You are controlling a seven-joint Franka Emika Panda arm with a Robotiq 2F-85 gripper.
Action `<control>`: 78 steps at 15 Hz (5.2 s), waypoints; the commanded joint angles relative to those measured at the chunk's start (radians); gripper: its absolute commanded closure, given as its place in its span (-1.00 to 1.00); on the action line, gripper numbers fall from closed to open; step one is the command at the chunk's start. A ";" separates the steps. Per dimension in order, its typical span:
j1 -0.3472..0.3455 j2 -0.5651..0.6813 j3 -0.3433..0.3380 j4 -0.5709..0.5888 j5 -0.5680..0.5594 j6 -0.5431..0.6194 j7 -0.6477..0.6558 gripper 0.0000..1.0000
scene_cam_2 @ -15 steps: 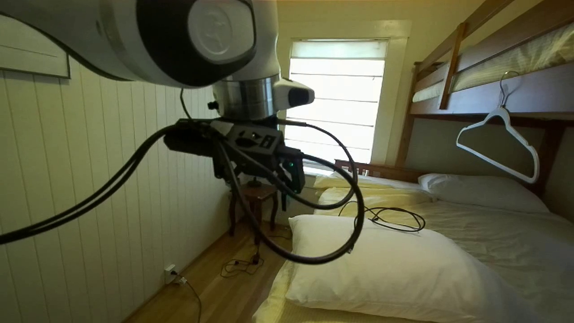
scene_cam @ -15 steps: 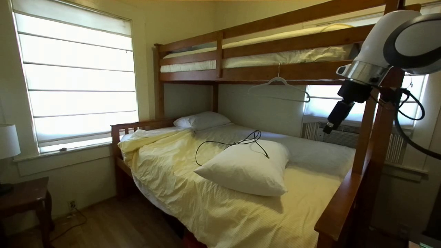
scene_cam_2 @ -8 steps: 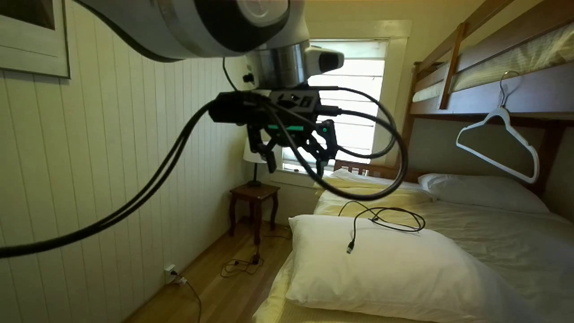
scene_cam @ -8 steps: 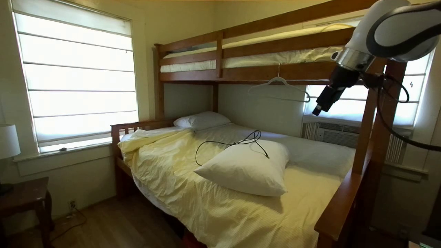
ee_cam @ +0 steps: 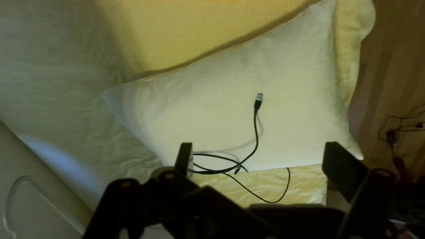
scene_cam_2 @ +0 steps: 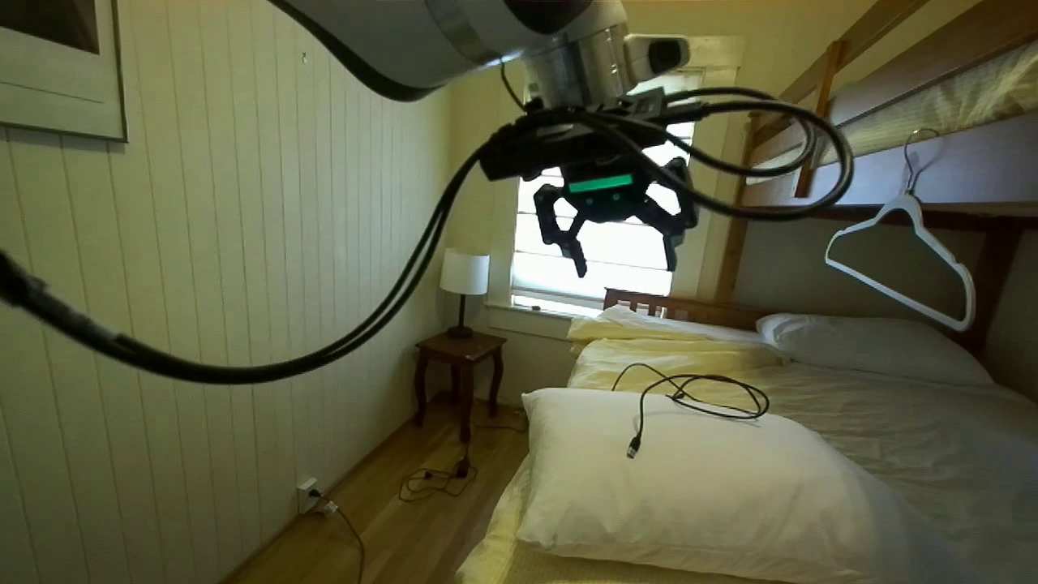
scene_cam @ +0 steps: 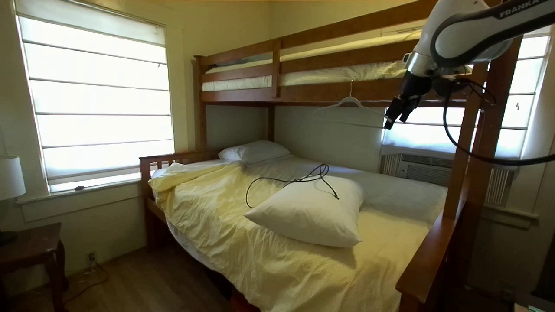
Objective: Move the black cable to the left.
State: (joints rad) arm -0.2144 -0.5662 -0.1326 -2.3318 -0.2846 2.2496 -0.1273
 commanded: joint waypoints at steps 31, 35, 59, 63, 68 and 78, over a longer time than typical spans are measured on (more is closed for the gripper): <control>-0.002 0.959 -0.102 1.232 0.034 -0.501 0.340 -1.00; -0.001 0.951 -0.094 1.210 0.022 -0.523 0.336 -1.00; -0.163 1.293 -0.021 1.626 0.224 -0.614 -0.113 -1.00; -0.174 1.353 -0.008 1.671 0.216 -0.534 -0.311 -1.00; -0.193 1.440 0.033 1.763 0.212 -0.533 -0.471 -1.00; -0.192 1.493 0.046 1.755 0.267 -0.268 -0.356 -1.00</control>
State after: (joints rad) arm -0.3986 0.8700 -0.1064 -0.6199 -0.0544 1.8451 -0.5407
